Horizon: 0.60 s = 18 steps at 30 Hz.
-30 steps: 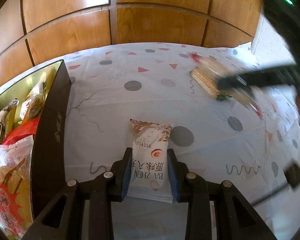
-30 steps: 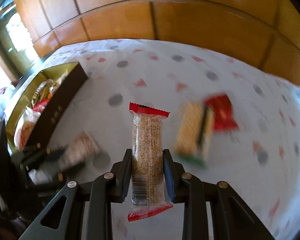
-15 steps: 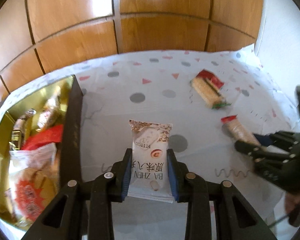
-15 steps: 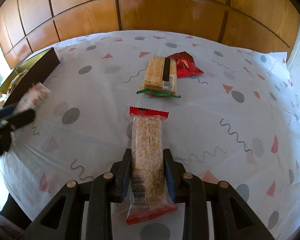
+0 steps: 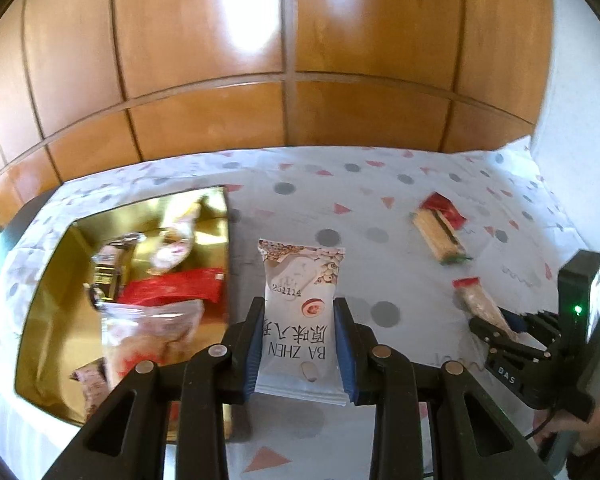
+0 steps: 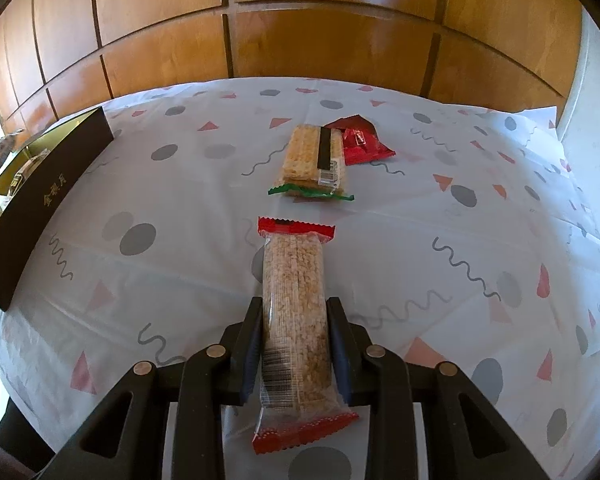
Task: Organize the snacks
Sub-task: 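Carry the BA ZHEN bag over the gold tray while right tool holds sesame bar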
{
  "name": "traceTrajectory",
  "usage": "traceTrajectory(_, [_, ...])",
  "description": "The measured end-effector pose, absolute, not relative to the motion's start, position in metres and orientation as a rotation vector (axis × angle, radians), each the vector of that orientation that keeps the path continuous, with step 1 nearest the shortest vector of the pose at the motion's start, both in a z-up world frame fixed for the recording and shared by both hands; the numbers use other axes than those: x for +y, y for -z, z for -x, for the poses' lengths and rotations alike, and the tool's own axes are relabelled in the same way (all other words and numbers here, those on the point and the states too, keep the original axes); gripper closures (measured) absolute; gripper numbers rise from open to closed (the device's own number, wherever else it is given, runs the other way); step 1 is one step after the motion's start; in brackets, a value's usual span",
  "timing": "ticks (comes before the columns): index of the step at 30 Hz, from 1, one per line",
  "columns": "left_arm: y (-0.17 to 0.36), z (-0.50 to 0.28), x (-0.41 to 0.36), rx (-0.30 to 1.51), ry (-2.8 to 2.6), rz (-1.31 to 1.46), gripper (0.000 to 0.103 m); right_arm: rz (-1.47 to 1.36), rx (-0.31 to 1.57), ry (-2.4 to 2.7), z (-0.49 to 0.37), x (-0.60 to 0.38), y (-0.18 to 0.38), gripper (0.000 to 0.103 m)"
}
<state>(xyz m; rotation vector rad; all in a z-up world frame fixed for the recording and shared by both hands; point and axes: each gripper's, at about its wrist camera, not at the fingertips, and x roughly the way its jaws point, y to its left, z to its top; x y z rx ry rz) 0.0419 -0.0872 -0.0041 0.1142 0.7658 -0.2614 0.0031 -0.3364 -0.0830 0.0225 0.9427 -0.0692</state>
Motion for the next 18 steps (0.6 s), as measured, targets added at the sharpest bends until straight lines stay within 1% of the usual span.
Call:
traceTrajectory(8, [-0.003, -0.045, -0.051, 0.749, 0.165, -0.091, 0.07, -0.002, 0.93, 0.101, -0.002, -0.331, 0.083, 0.072])
traceTrajectory(18, [0.001, -0.052, -0.011, 0.763, 0.074, -0.051, 0.07, 0.016, 0.93, 0.125, -0.002, -0.327, 0.083, 0.073])
